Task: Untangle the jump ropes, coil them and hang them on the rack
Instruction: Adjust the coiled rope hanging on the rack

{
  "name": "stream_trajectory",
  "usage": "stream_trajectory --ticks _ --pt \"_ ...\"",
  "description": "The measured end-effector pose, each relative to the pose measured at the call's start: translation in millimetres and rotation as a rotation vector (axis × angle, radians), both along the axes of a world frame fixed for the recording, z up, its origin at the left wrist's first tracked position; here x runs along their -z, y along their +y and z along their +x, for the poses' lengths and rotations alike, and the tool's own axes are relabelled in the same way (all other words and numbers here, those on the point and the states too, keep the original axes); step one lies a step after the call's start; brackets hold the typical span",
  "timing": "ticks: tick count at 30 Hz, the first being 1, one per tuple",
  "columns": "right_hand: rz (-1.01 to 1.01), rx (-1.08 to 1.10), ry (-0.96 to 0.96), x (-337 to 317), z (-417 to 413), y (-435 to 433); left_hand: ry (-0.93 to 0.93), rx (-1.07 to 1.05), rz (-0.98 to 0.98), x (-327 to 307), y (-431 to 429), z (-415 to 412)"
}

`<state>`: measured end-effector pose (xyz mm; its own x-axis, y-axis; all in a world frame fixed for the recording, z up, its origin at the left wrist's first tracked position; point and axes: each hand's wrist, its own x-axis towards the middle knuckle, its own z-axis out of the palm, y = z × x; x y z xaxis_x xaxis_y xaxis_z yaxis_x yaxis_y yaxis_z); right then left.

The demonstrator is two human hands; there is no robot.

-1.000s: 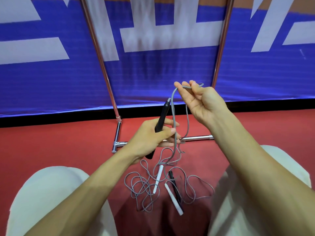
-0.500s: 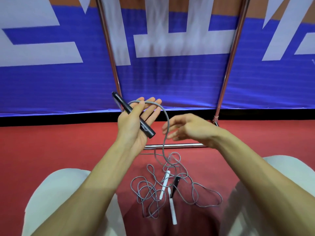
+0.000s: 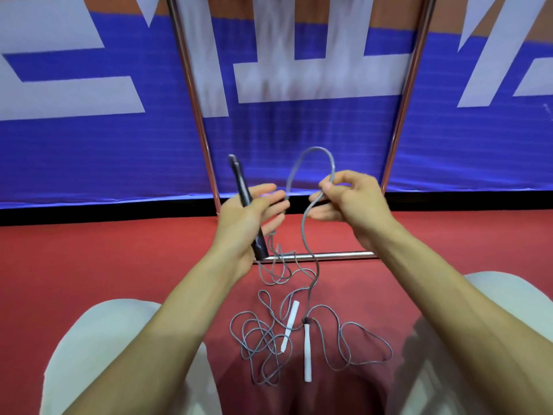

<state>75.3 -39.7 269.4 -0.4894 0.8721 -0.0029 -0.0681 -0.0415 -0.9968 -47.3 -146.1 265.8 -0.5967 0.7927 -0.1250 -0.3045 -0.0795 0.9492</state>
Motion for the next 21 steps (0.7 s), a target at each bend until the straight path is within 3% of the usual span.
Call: stream_trajectory --ticks 4,7,12,15,21 --pt "-0.143 0.085 0.283 -10.1 9.6 11.0 0.245 0.288 -0.166 6.2 -2.6 14.8" --pt "-0.245 0.089 0.406 -11.1 13.3 15.1 0.257 0.469 -0.154 5.5 -4.0 24.9" --pt "-0.332 0.111 0.456 -10.7 13.5 16.1 0.218 0.393 -0.075 6.3 -1.0 31.0" --pt "-0.313 0.064 0.348 -9.6 13.7 14.9 0.170 0.229 0.002 6.3 1.2 31.7" --pt "-0.105 -0.178 -0.240 -0.8 8.4 6.6 -0.092 -0.072 0.177 -2.2 4.7 19.6"
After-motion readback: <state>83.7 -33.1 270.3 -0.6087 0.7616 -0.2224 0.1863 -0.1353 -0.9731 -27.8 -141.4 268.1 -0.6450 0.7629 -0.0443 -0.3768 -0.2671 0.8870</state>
